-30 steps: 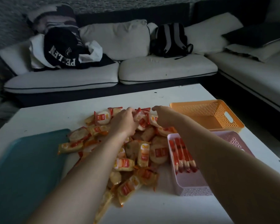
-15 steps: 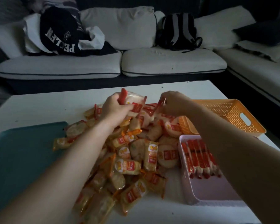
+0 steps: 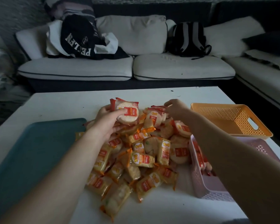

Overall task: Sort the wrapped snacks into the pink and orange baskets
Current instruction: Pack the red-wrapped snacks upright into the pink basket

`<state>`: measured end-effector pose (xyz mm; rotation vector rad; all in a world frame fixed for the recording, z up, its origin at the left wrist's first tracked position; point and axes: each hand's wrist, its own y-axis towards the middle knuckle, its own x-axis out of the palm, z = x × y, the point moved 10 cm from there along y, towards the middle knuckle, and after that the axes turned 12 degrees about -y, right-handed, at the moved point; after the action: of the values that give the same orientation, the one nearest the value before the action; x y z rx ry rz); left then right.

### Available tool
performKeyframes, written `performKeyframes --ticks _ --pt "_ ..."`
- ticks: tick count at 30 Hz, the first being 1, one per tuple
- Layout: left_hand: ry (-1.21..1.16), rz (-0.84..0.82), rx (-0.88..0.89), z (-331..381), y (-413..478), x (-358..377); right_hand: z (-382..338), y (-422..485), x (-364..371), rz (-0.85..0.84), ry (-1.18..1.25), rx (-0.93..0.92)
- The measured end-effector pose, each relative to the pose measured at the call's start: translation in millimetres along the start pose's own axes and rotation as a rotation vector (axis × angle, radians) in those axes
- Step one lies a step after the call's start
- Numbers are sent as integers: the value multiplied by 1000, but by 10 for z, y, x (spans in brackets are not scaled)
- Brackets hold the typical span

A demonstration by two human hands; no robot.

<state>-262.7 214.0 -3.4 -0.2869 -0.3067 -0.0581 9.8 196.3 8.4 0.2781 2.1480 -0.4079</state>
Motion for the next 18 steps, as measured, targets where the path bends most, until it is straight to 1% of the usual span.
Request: performKeyframes --ticks 2,4,7,10,12,16,18 --pt "-24 -15 -76 -80 179 52 79 256 136 -74 -216 -31" --pt "-12 -36 -105 -101 371 180 107 511 267 -134 -362 -64" --pt "18 -42 -102 -63 719 367 29 844 440 -209 -456 -102" --pt "24 -18 -93 -33 1063 452 42 1119 633 -323 -562 -108" --pt "40 -3 -79 -37 1223 446 64 1247 696 -336 -613 -120" --pt "68 9 -73 -122 1318 377 148 1327 768 -363 -796 -117" --pt "76 18 -74 -164 1298 333 164 1332 753 -355 -784 -108"
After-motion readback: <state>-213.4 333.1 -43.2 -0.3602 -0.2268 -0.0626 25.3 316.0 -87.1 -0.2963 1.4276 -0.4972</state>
